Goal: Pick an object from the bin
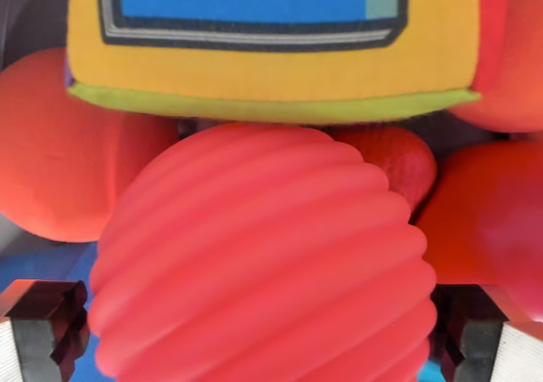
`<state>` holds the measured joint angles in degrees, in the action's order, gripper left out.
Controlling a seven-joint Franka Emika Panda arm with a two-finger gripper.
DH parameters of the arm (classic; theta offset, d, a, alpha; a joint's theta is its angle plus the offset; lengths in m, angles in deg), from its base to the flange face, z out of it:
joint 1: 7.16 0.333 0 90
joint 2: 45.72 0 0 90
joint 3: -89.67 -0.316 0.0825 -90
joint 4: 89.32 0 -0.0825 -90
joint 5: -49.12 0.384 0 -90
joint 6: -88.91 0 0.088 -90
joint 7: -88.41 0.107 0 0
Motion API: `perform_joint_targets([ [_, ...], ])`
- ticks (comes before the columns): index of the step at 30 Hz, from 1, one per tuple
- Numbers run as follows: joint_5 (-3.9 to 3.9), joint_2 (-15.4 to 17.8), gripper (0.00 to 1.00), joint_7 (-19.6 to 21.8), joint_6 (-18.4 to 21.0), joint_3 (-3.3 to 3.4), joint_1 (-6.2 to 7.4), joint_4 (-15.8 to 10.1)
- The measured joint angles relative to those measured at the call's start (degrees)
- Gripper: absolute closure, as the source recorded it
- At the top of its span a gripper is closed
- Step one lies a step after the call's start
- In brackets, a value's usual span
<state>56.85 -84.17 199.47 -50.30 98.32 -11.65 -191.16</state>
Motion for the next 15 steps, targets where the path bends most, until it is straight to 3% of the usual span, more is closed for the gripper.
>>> perform_joint_targets([
  [8,0.19,-1.57,0.0,-0.08,-1.32,-0.32,-0.26,0.4],
  [9,0.19,-1.62,1.0,-0.08,-1.36,-0.34,-0.27,0.42],
  [15,0.19,-1.63,1.0,-0.09,-1.39,-0.37,-0.3,0.43],
])
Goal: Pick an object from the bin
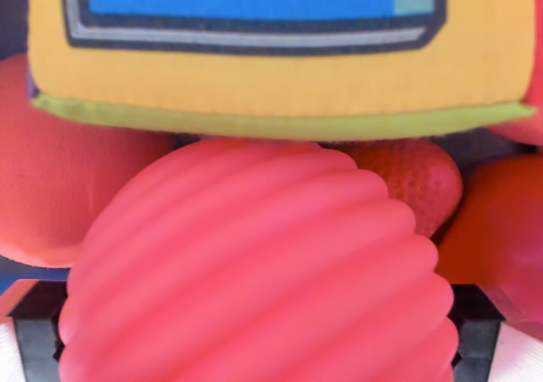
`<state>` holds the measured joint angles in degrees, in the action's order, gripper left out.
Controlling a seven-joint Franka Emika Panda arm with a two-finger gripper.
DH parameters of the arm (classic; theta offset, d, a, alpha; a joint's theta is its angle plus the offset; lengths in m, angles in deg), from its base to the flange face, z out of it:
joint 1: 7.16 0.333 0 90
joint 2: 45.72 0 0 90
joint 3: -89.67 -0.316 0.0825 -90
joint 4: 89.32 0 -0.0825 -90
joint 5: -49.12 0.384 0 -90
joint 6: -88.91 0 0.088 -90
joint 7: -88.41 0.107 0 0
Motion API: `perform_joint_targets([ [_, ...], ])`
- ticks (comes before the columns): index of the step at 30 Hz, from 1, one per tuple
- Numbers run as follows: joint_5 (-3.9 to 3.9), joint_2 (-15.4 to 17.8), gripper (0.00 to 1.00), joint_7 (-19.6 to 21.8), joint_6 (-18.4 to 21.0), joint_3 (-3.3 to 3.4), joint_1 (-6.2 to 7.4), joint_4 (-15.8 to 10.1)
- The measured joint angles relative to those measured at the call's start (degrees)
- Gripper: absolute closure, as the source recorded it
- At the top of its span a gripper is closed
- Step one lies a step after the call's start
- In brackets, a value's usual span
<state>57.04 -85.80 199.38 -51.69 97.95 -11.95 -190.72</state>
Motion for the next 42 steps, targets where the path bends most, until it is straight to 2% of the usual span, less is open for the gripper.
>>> perform_joint_targets([
  [32,0.0,0.07,1.0,0.0,0.03,0.01,0.02,0.0],
  [42,-0.03,1.84,1.0,0.03,1.35,0.24,0.17,-0.22],
])
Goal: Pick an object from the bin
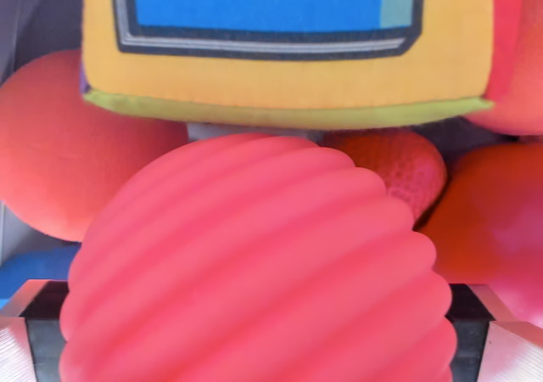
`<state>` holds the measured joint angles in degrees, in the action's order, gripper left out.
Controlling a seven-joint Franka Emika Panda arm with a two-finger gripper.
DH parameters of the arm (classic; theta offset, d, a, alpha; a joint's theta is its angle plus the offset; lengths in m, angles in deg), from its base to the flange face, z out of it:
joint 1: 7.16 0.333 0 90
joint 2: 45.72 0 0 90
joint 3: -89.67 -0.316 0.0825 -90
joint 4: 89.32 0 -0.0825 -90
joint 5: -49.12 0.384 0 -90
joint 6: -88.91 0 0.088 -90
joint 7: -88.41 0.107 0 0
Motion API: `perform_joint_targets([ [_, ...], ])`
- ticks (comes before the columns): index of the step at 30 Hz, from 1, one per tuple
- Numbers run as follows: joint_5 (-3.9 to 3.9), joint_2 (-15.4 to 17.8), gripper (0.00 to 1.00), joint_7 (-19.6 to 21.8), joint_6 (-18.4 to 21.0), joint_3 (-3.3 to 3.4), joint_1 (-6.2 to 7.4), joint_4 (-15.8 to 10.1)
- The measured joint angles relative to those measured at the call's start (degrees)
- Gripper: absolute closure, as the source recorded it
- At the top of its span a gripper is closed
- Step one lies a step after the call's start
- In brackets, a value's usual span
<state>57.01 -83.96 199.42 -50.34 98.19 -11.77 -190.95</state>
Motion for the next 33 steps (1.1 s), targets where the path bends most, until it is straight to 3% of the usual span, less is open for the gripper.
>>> perform_joint_targets([
  [18,-0.75,5.95,1.0,0.32,5.57,1.03,0.74,-0.35],
  [33,-1.93,11.36,1.0,1.07,12.17,1.63,1.1,0.92],
])
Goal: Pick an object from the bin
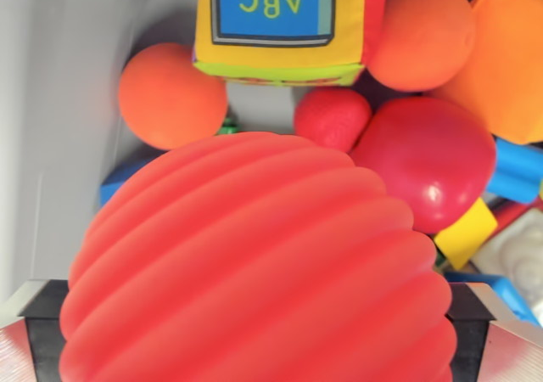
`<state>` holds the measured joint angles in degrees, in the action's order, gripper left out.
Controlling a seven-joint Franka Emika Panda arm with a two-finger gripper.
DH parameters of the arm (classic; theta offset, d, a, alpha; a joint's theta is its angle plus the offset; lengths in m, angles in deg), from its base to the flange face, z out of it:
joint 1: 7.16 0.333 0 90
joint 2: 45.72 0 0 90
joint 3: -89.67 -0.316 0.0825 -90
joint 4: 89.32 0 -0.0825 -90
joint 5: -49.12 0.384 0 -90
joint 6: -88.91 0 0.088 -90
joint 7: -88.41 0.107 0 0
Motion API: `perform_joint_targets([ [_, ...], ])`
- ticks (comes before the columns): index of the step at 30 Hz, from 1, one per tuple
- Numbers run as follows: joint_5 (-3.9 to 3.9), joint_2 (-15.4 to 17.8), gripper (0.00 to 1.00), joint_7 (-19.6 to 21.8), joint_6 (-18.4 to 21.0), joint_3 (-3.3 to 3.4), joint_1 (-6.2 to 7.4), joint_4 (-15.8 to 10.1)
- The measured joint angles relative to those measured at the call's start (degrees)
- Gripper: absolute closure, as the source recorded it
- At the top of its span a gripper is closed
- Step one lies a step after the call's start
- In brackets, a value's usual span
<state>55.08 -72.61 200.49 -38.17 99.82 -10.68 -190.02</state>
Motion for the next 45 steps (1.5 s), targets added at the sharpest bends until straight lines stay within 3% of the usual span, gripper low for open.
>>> perform_joint_targets([
  [19,-1.32,5.03,1.0,0.87,9.49,0.28,0.06,4.61],
  [45,-1.89,7.55,1.0,1.29,19.17,0.57,0.06,11.76],
])
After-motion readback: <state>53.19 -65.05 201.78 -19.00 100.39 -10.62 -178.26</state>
